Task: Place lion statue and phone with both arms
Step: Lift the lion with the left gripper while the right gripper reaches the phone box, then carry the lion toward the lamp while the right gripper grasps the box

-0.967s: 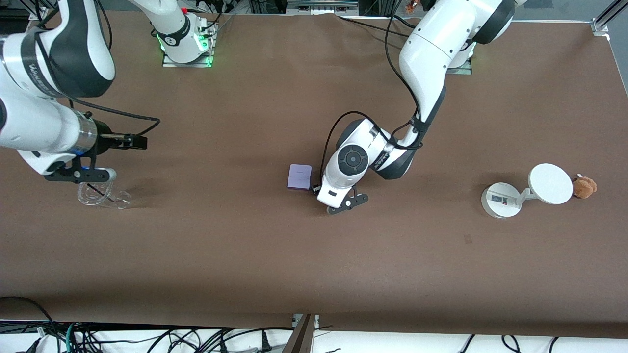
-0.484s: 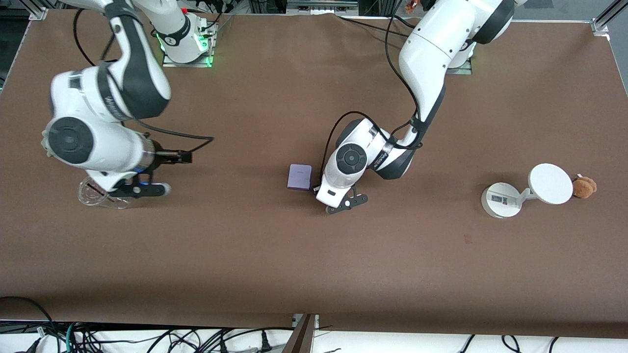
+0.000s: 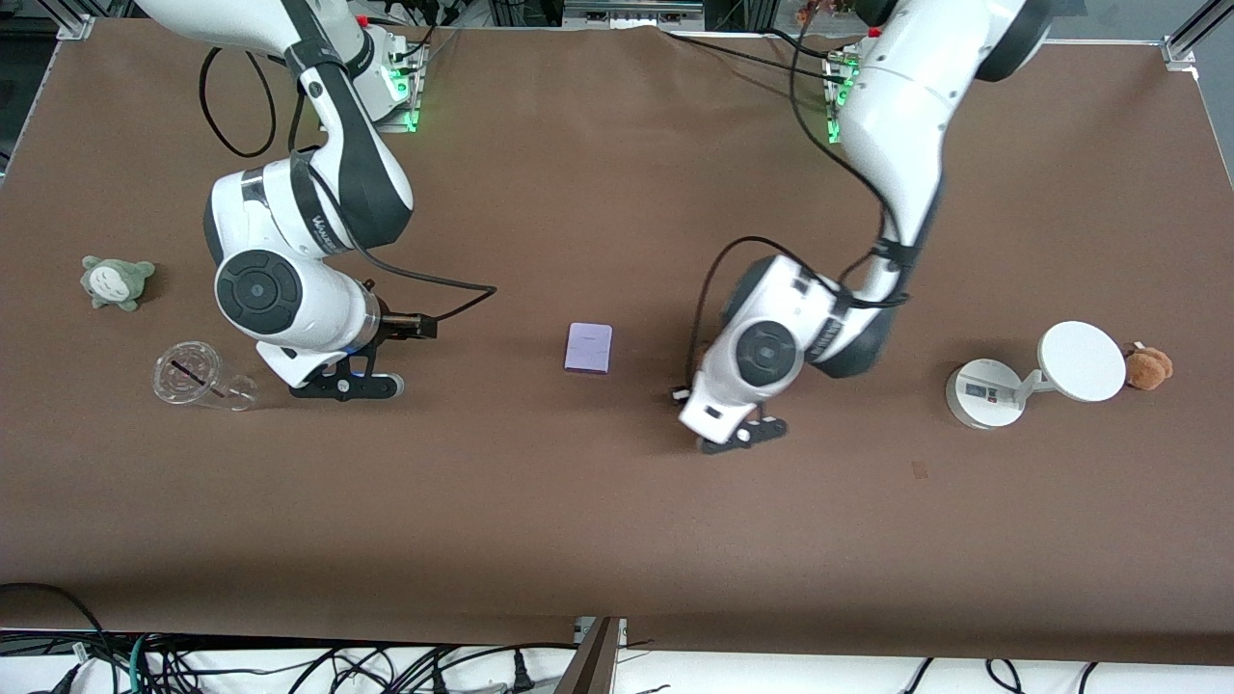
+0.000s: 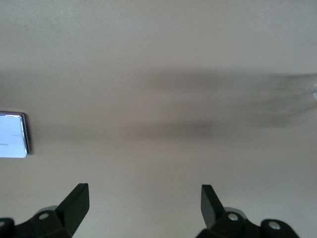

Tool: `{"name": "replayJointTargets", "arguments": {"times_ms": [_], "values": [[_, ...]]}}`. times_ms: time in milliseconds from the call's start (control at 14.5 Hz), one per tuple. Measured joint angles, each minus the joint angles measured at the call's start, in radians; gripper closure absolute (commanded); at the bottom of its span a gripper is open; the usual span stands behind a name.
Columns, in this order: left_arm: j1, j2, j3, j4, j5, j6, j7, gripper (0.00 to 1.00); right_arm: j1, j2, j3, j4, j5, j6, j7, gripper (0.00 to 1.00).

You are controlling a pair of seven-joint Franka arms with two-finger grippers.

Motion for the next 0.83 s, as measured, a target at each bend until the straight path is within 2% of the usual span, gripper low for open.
{"name": "replayJointTargets", "arguments": {"times_ms": [276,553,829], "values": [[0.143,-0.033,0.005,-0.009,0.001,-0.094,0.241,1.00,0.073,0.032,0.003,-0.042,0.043,0.122,0.136,0.00],[0.318,-0.039,0.007,-0.030,0.002,-0.151,0.500,1.00,0.207,0.097,0.006,-0.052,0.045,0.259,0.346,0.00],[0.465,-0.090,0.006,-0.108,0.056,-0.161,0.670,1.00,0.301,0.184,0.007,-0.053,0.045,0.382,0.475,0.00]]}}
